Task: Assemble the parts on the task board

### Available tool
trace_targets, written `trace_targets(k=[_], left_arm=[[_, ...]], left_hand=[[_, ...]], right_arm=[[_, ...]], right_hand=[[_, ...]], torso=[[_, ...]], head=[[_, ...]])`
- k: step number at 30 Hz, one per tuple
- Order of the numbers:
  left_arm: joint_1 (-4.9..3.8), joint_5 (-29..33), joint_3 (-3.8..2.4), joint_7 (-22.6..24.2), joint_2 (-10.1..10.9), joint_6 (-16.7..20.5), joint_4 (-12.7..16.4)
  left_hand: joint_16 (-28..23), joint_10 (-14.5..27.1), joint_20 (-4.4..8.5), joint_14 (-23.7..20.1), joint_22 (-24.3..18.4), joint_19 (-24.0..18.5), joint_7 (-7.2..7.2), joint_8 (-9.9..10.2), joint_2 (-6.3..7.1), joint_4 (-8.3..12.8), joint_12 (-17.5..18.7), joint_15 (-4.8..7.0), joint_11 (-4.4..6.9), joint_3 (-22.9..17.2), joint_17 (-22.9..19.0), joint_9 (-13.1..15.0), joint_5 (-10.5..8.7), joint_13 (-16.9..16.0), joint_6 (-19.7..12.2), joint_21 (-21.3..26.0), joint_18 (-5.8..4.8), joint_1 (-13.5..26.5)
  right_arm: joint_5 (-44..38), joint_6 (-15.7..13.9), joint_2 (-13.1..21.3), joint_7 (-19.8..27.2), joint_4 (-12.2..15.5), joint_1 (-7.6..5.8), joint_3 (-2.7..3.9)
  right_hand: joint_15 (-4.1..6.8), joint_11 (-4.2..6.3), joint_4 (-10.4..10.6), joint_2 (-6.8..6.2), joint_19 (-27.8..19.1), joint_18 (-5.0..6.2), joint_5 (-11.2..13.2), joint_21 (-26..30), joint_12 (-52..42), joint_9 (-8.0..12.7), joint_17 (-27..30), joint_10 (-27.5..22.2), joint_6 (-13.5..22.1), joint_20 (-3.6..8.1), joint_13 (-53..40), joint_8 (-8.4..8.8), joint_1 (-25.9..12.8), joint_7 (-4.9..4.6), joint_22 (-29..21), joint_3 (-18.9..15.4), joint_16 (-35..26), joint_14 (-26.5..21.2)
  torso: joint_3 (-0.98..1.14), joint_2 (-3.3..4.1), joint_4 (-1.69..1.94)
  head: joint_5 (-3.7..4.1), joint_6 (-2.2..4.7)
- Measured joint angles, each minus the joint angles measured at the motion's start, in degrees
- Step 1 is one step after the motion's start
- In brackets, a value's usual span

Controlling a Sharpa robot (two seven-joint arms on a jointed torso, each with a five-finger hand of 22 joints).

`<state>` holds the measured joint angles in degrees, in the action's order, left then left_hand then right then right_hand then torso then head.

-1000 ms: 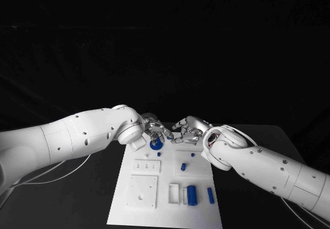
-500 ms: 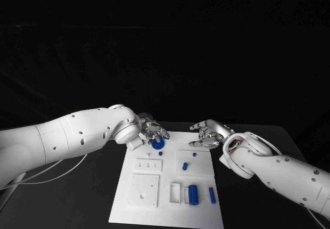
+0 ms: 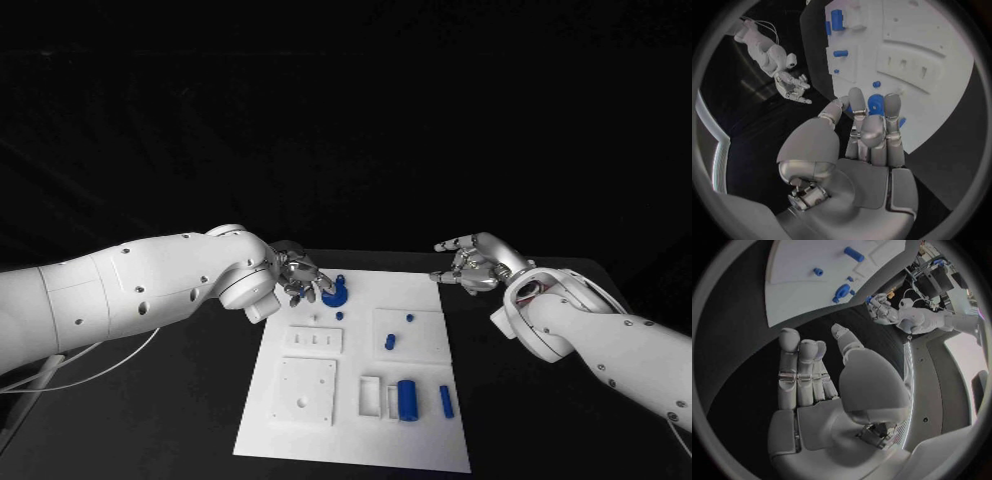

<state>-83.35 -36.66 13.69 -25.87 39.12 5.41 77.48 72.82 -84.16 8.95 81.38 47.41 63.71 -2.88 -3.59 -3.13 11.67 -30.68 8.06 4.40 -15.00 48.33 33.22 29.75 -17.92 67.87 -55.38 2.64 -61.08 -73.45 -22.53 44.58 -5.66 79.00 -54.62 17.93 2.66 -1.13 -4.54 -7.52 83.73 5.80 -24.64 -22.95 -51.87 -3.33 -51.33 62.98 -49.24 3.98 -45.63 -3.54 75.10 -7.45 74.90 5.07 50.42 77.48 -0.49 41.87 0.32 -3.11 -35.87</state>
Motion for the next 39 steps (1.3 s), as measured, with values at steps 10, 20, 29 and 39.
trace_targets(k=[10,20,29,39], left_arm=[[2.67,-6.3,0.19,-1.5,2.1,3.5,3.1],[4.76,-11.5,0.20,-2.6,2.2,5.3,3.9],[7.12,-14.3,0.19,-3.4,0.9,5.6,3.1],[8.71,-16.1,0.21,-4.1,0.6,5.5,2.6]], left_hand=[[0.7,0.0,-0.05,0.7,4.2,1.3,0.00,0.0,0.11,0.1,-1.6,-0.07,0.00,-0.1,1.6,0.8,1.14,0.2,0.0,2.4,0.00,0.2],[2.0,0.0,-0.37,0.9,8.3,2.5,0.00,-0.1,0.58,-0.2,-3.2,-0.29,0.01,-0.6,3.3,2.2,1.71,0.8,0.0,4.7,0.00,0.7],[2.6,0.0,-0.95,0.9,13.4,3.9,0.00,-0.1,0.80,-0.2,-4.3,-0.29,0.00,-0.6,4.0,3.7,1.71,2.3,0.0,8.4,0.00,0.9],[3.3,0.0,-1.39,1.1,17.8,5.1,0.00,0.1,0.47,-0.2,-5.2,-0.49,0.00,-0.6,4.7,3.8,1.96,3.4,0.0,11.7,0.00,1.2]], right_arm=[[3.4,-1.5,0.3,2.0,-1.7,0.06,1.20],[4.7,-2.0,0.0,2.8,-2.3,0.06,1.65],[5.1,-2.1,-0.3,3.0,-2.6,0.06,1.77],[5.3,-2.1,-0.4,3.0,-3.0,0.06,1.80]], right_hand=[[0.00,-0.01,-0.8,0.23,0.0,0.73,-1.0,1.9,0.0,0.0,0.4,0.0,-0.1,0.00,0.6,0.00,-0.2,0.04,0.0,0.0,-0.2,0.0],[0.00,-0.02,-1.0,0.25,0.0,0.77,-2.7,2.8,0.0,0.0,0.6,0.0,-0.1,-0.01,0.9,0.00,-0.2,0.04,0.0,0.3,-0.4,0.0],[0.01,0.22,-1.2,0.45,0.0,0.76,-4.1,3.5,0.0,0.0,0.7,-0.2,-0.1,-0.01,1.1,0.00,-0.4,0.04,0.0,0.4,-0.4,0.0],[0.01,0.22,-1.3,0.56,0.0,0.72,-5.2,3.7,0.0,0.0,0.7,-0.2,-0.1,-0.01,1.2,0.00,-0.8,0.06,0.0,0.6,-0.4,0.0]], torso=[[0.14,-0.59,0.32],[0.19,-0.66,0.38],[0.23,-0.57,0.26],[0.23,-0.56,0.30]], head=[[-0.24,-1.55],[-0.56,-2.53],[-0.67,-3.36],[-0.30,-4.06]])
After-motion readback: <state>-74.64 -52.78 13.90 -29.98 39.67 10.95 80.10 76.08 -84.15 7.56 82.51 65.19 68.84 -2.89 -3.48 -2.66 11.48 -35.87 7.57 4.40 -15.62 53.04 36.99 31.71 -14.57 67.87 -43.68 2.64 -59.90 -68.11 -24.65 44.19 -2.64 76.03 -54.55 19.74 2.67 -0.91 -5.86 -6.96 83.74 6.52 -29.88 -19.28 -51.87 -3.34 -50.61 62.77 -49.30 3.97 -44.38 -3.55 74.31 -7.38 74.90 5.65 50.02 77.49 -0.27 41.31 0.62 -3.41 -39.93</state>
